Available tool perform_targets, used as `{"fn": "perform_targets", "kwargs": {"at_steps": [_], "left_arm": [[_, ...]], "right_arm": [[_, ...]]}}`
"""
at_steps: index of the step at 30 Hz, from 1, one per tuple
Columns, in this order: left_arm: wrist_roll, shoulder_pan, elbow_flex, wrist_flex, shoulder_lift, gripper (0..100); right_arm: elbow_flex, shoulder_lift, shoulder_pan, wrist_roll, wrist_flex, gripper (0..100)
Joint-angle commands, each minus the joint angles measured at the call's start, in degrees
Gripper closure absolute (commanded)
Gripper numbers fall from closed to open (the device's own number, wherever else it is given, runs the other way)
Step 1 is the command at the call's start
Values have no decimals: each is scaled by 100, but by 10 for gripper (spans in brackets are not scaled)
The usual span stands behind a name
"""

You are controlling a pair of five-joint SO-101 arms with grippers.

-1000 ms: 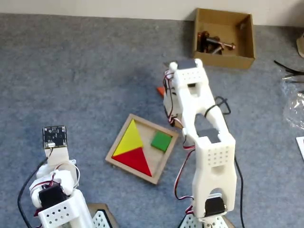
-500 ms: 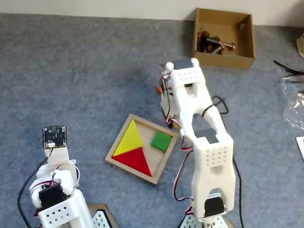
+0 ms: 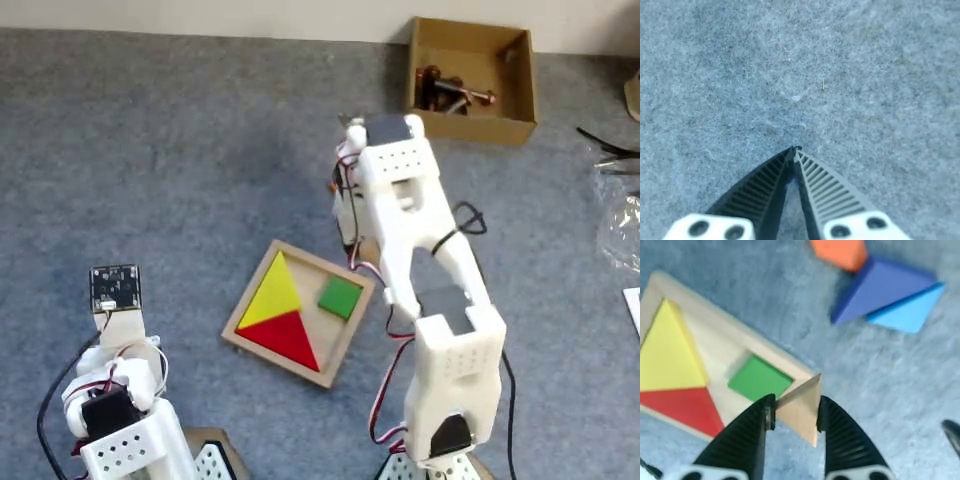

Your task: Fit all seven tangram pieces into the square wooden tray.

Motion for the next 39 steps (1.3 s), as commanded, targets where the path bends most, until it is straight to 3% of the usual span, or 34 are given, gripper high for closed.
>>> {"fn": "perform_targets", "kwargs": {"at_steps": [1,8,16,23,33,39], "left_arm": [[53,84,119,53,-31,995],[53,84,119,53,-31,995],[53,84,119,53,-31,995],[53,84,119,53,-31,995],[53,84,119,53,-31,995],[53,84,119,53,-31,995]], "right_arm": [[207,-848,-48,-62,119,994],[1051,-1991,-57,-132,119,994],[2018,-2457,-690,-1503,75,994],[2062,-2422,-1288,-1714,22,994],[2308,-1174,-1974,-1741,22,994],[2316,-453,-1974,-2602,-523,994]]}}
